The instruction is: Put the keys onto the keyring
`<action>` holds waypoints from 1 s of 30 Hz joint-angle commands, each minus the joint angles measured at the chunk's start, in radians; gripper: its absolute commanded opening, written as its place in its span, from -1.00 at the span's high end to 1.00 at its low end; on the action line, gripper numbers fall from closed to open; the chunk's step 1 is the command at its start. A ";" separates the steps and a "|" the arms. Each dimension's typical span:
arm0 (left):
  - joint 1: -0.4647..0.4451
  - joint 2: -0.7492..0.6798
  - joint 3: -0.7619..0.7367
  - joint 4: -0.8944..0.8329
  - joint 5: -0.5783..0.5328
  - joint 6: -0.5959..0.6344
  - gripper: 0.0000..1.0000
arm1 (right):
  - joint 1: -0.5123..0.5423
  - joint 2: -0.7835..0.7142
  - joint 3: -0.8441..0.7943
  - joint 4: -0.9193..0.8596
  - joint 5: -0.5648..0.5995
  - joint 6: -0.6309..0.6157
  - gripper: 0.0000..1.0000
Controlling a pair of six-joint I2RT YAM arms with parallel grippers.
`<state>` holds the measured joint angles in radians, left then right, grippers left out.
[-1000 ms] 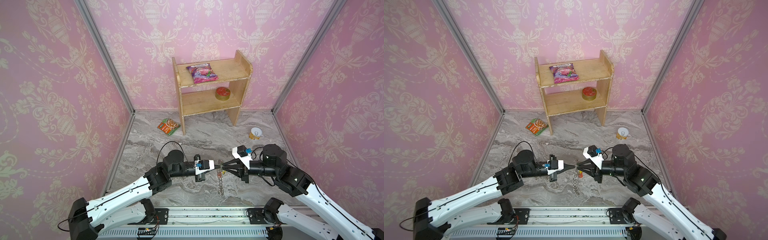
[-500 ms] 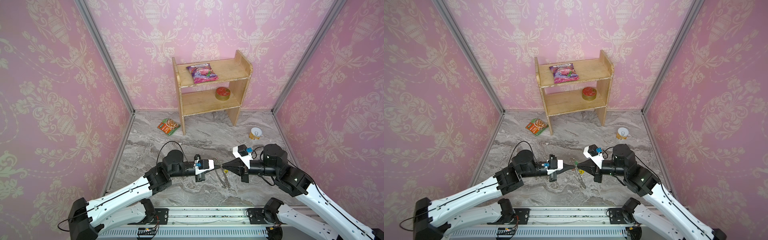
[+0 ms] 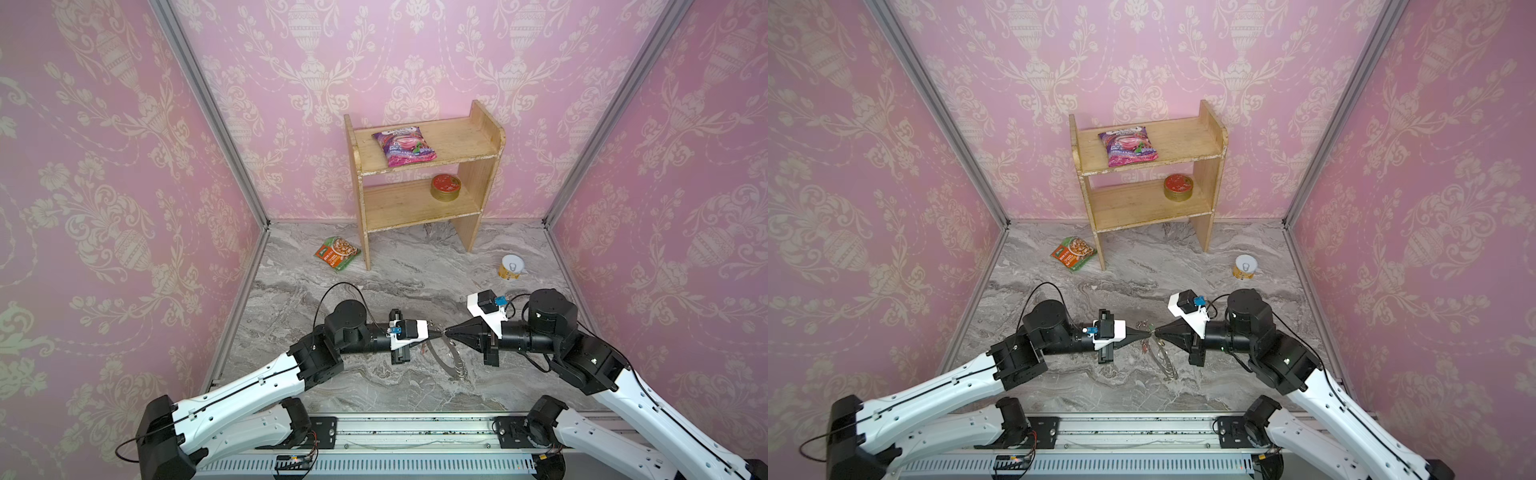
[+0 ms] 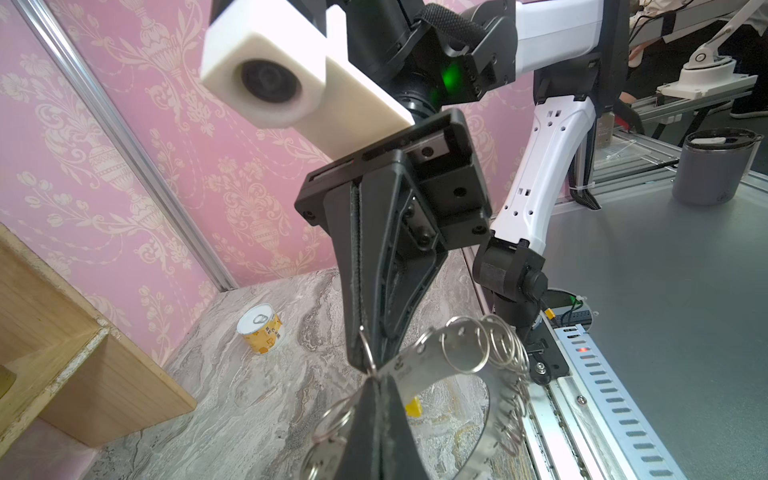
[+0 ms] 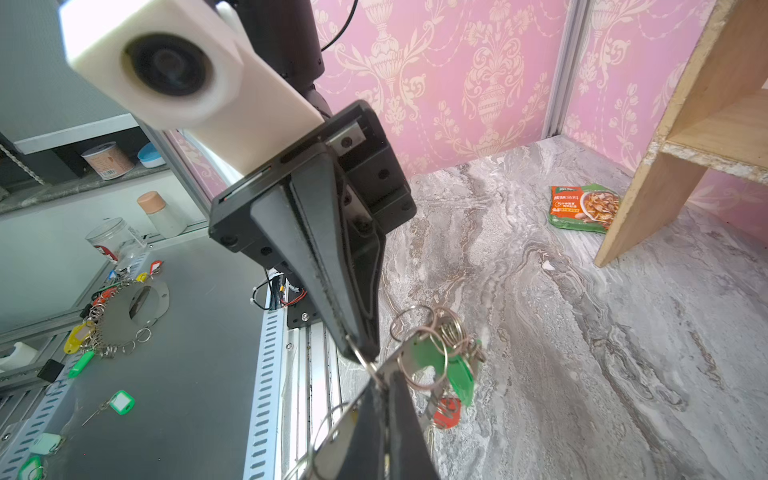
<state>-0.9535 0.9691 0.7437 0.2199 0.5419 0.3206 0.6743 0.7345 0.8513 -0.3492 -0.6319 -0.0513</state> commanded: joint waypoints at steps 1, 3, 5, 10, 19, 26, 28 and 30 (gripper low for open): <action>-0.007 -0.005 0.041 0.036 -0.018 -0.023 1.00 | -0.003 -0.016 0.014 -0.019 0.026 -0.005 1.00; -0.007 -0.003 0.044 0.027 -0.026 -0.025 1.00 | -0.002 -0.015 0.028 -0.037 0.044 -0.014 1.00; -0.007 -0.001 0.049 0.014 -0.030 -0.028 0.94 | -0.002 -0.012 0.037 -0.056 0.065 -0.024 1.00; -0.007 -0.002 0.054 -0.011 -0.061 -0.038 0.58 | 0.003 -0.007 0.056 -0.096 0.115 -0.046 1.00; -0.009 0.024 0.103 -0.110 -0.130 -0.049 0.07 | 0.047 0.017 0.096 -0.150 0.232 -0.086 1.00; -0.019 0.086 0.178 -0.207 -0.166 -0.052 -0.05 | 0.116 0.051 0.127 -0.192 0.361 -0.131 1.00; -0.020 0.096 0.187 -0.214 -0.161 -0.057 0.08 | 0.122 0.052 0.130 -0.191 0.381 -0.137 1.00; -0.022 0.098 0.192 -0.218 -0.159 -0.063 0.16 | 0.126 0.054 0.132 -0.192 0.396 -0.139 1.00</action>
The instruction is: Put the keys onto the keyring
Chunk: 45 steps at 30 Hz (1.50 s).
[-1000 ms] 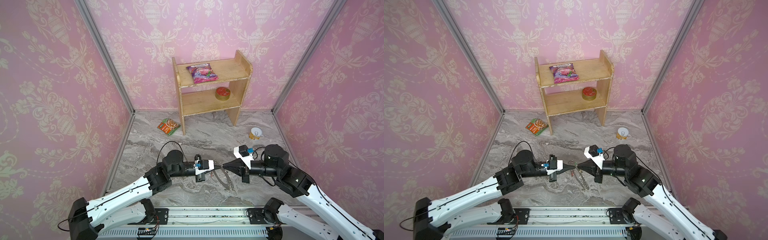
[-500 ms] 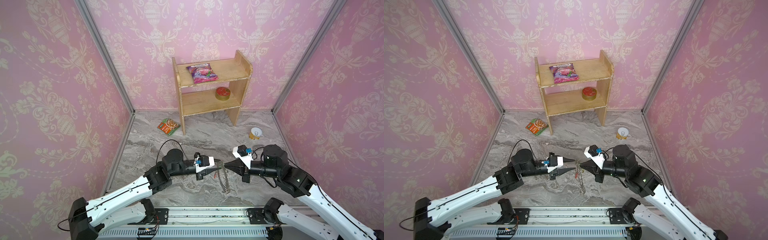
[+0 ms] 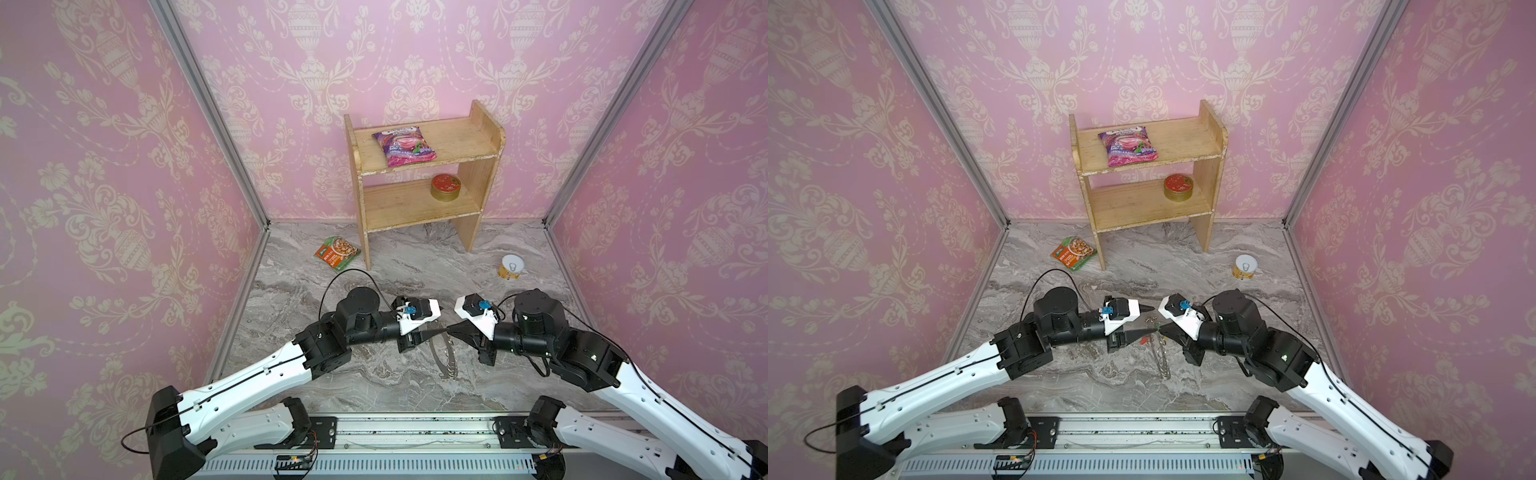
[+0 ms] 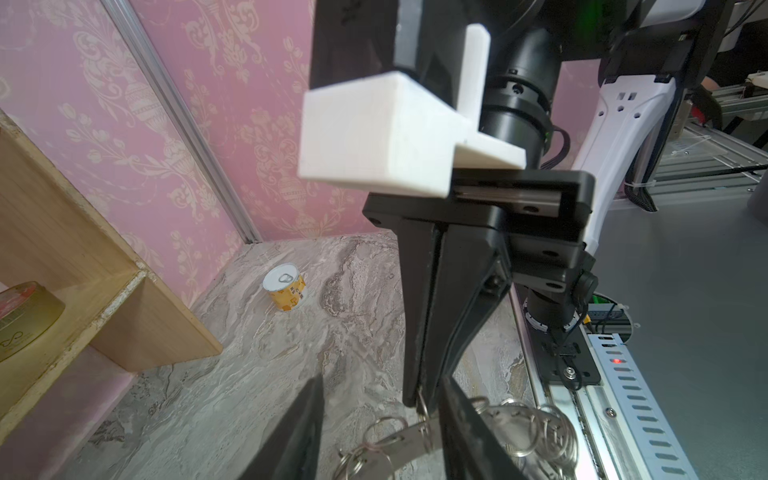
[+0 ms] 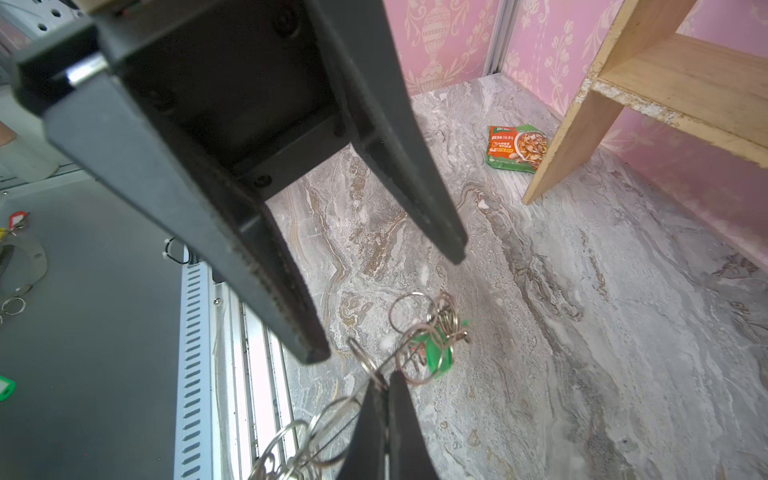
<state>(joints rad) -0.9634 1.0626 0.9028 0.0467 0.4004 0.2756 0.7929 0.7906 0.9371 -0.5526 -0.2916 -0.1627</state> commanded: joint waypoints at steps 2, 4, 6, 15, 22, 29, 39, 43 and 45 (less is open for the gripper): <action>-0.011 0.006 0.035 -0.048 -0.016 -0.024 0.19 | 0.009 -0.001 0.045 0.012 0.069 -0.027 1.00; -0.014 0.009 0.039 -0.053 -0.011 -0.028 0.21 | 0.010 -0.001 0.043 0.013 0.078 -0.026 1.00; -0.014 0.018 0.045 -0.063 -0.007 -0.030 0.26 | 0.012 -0.002 0.043 0.015 0.088 -0.025 1.00; -0.017 0.066 0.042 -0.051 -0.010 -0.042 0.40 | 0.015 -0.001 0.033 0.030 0.097 -0.017 1.00; -0.018 0.076 0.040 -0.048 -0.027 -0.047 0.53 | 0.015 -0.002 0.035 0.033 0.091 -0.016 1.00; -0.020 0.088 0.035 -0.044 -0.032 -0.044 0.65 | 0.017 -0.005 0.032 0.040 0.085 -0.014 1.00; -0.020 0.098 0.033 -0.028 -0.033 -0.045 0.87 | 0.017 -0.007 0.028 0.038 0.079 -0.013 1.00; -0.020 0.097 0.035 -0.024 -0.035 -0.045 1.00 | 0.018 -0.006 0.027 0.039 0.075 -0.012 1.00; -0.020 0.097 0.035 -0.024 -0.034 -0.045 1.00 | 0.018 -0.005 0.028 0.038 0.073 -0.011 1.00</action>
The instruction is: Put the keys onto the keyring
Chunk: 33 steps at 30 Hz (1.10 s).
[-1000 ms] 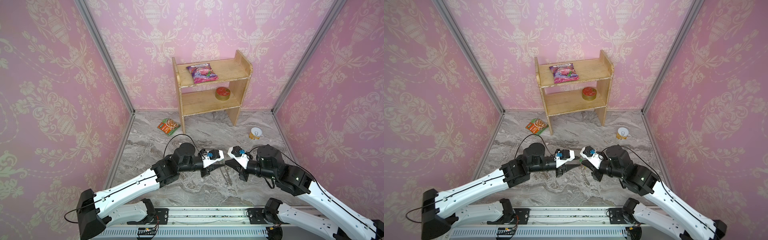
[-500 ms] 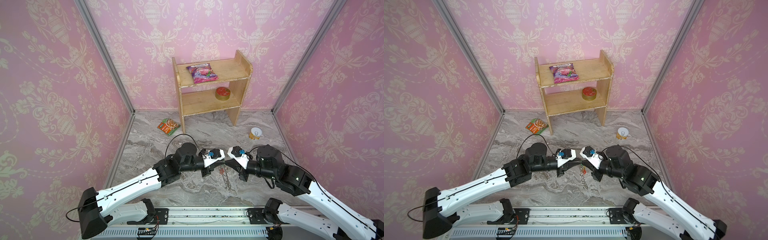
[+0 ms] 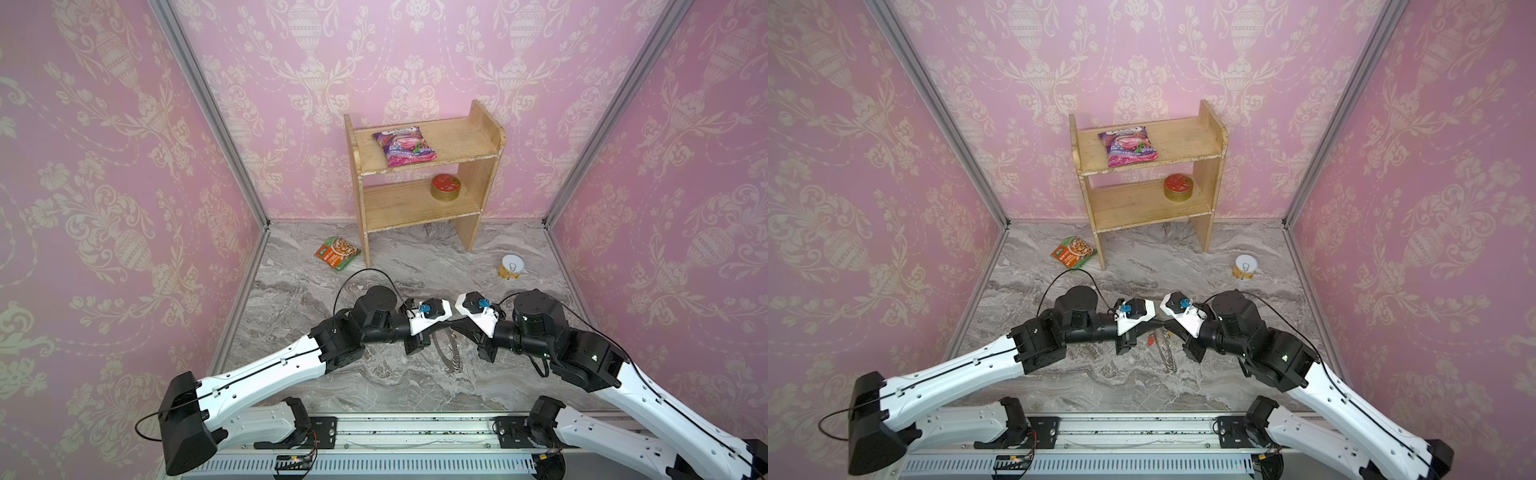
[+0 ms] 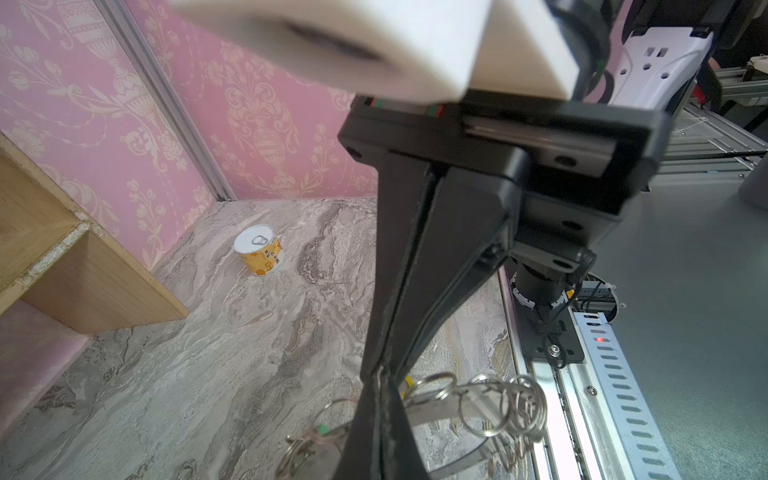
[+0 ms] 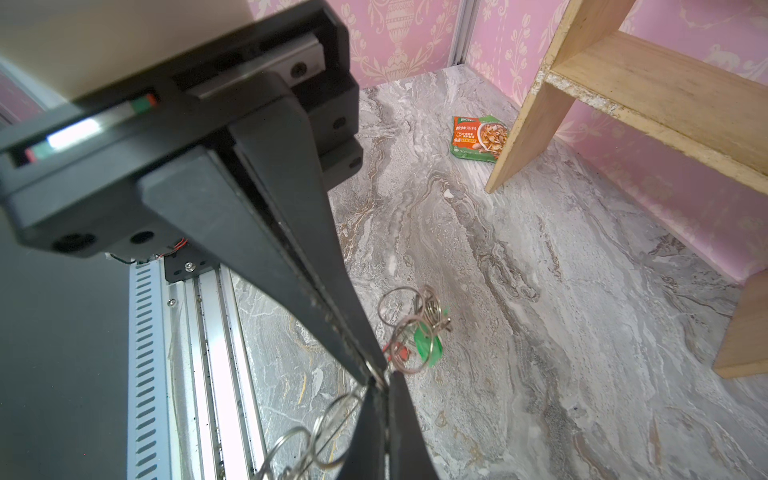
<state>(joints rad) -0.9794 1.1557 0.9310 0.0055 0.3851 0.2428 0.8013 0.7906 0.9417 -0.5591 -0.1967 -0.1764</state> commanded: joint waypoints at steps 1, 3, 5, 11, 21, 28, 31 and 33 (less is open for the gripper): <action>-0.004 0.003 0.006 0.018 -0.019 -0.014 1.00 | 0.010 -0.005 0.022 0.043 -0.022 0.003 1.00; -0.004 0.001 0.005 0.022 -0.018 -0.014 1.00 | 0.010 -0.005 0.023 0.040 -0.022 0.002 1.00; -0.004 -0.003 0.002 0.027 -0.019 -0.014 1.00 | 0.011 -0.004 0.026 0.038 -0.022 0.003 1.00; -0.004 -0.023 -0.017 0.059 -0.026 -0.008 1.00 | 0.011 -0.003 0.028 0.030 -0.018 0.003 0.96; -0.002 -0.064 -0.038 0.106 -0.035 -0.005 1.00 | 0.011 -0.026 0.033 -0.007 0.008 0.003 0.39; -0.002 -0.077 -0.041 0.124 -0.027 -0.011 1.00 | 0.012 -0.039 0.036 -0.004 0.012 0.002 0.49; -0.002 -0.076 -0.041 0.130 -0.023 -0.010 1.00 | 0.011 -0.039 0.039 0.002 0.002 -0.002 0.64; -0.002 -0.083 -0.047 0.142 -0.031 -0.010 1.00 | 0.012 -0.037 0.042 -0.002 -0.001 -0.001 0.73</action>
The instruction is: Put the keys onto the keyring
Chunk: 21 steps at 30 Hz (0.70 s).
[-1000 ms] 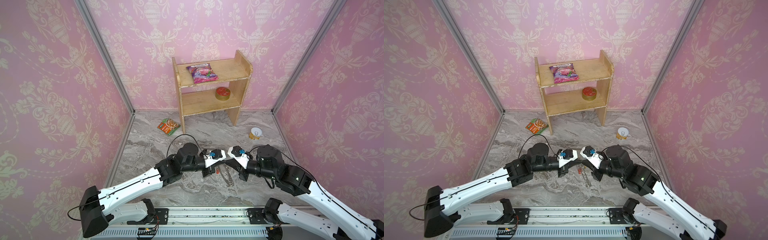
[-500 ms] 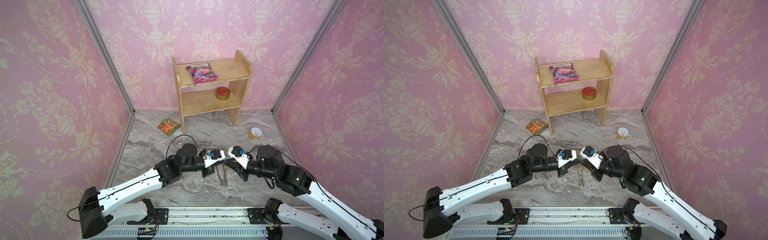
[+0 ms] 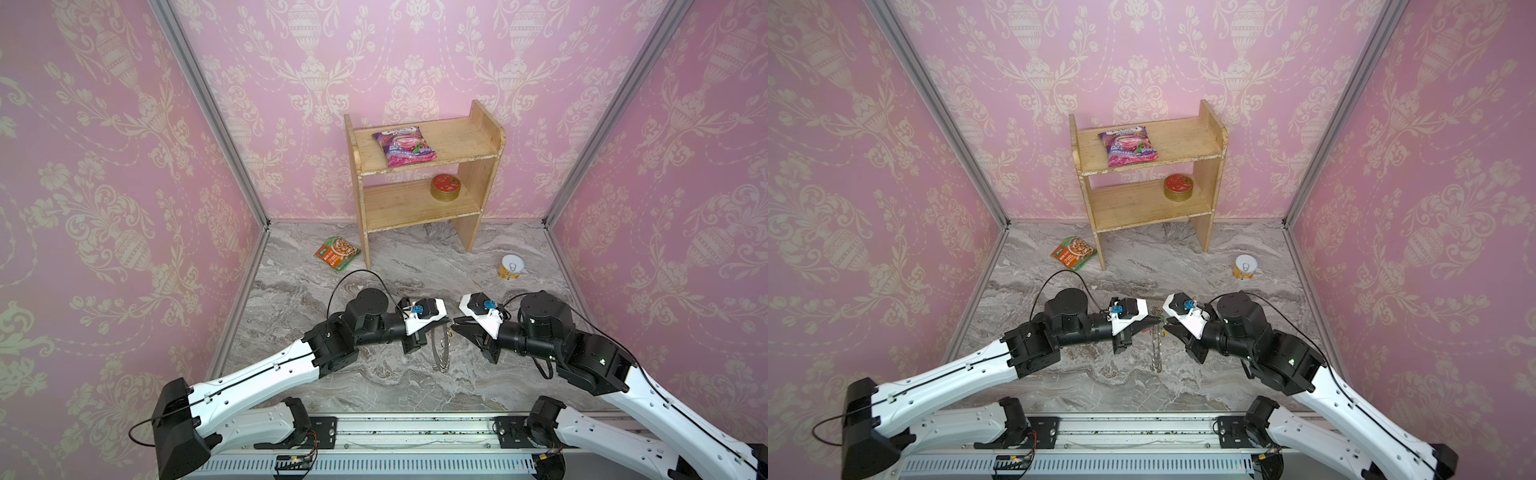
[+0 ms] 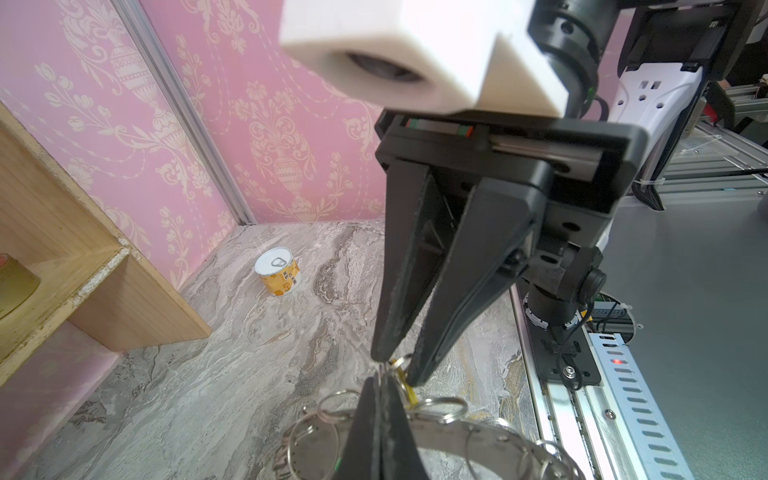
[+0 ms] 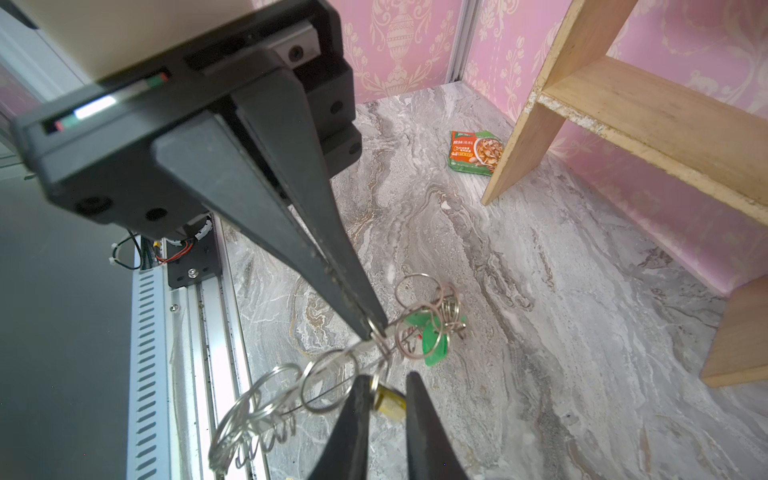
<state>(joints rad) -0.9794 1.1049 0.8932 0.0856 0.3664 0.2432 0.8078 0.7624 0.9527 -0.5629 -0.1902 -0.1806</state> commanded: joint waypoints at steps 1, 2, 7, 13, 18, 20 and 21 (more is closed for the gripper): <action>-0.001 -0.034 -0.013 0.071 -0.016 -0.012 1.00 | 0.005 -0.009 0.031 -0.001 -0.009 0.004 0.78; -0.001 -0.038 -0.015 0.080 -0.017 -0.013 1.00 | 0.004 -0.009 0.032 0.000 -0.009 0.006 0.83; 0.002 -0.052 -0.035 0.149 -0.037 -0.024 1.00 | 0.005 -0.003 0.026 0.004 -0.029 0.015 1.00; 0.018 -0.062 -0.063 0.257 -0.049 -0.051 1.00 | 0.004 0.006 0.000 0.040 -0.088 0.042 1.00; 0.021 -0.053 -0.074 0.305 -0.053 -0.060 1.00 | 0.007 0.012 -0.020 0.072 -0.137 0.062 1.00; 0.022 -0.051 -0.077 0.321 -0.055 -0.062 1.00 | 0.008 0.016 -0.029 0.081 -0.152 0.070 1.00; 0.022 -0.050 -0.078 0.329 -0.055 -0.064 1.00 | 0.008 0.019 -0.035 0.089 -0.160 0.075 1.00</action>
<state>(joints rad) -0.9730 1.0718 0.8131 0.2874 0.3553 0.2043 0.8055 0.7696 0.9432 -0.4835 -0.2470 -0.1349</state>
